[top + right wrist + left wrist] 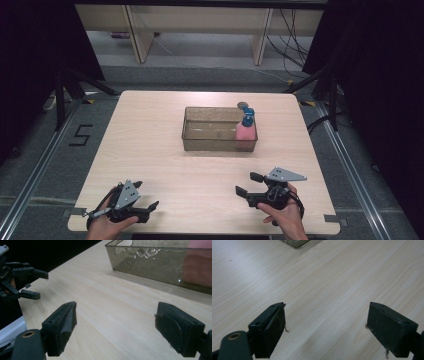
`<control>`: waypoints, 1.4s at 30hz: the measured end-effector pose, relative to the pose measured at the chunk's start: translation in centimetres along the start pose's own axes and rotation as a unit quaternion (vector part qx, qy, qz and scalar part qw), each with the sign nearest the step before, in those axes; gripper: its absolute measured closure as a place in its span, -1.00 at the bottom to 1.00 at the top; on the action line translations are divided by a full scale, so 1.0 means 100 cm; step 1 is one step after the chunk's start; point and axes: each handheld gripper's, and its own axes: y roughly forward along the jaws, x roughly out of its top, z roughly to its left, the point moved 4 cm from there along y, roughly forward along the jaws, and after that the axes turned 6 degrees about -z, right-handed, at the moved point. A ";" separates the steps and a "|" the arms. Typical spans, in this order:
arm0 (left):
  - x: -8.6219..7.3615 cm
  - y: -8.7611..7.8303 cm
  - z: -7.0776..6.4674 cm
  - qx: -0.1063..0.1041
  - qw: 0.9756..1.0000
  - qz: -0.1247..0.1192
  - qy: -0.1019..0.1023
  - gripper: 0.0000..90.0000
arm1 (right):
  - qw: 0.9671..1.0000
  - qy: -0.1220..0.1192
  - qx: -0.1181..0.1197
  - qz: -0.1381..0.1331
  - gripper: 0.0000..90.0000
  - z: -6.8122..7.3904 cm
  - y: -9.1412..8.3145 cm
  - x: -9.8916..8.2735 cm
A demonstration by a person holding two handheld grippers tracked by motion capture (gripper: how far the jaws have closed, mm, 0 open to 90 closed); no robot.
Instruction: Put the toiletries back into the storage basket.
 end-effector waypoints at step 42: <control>-0.001 0.000 0.001 0.005 1.000 0.004 0.009 -0.67 | 0.998 -0.044 -0.013 0.044 -0.65 0.021 -0.022 -0.028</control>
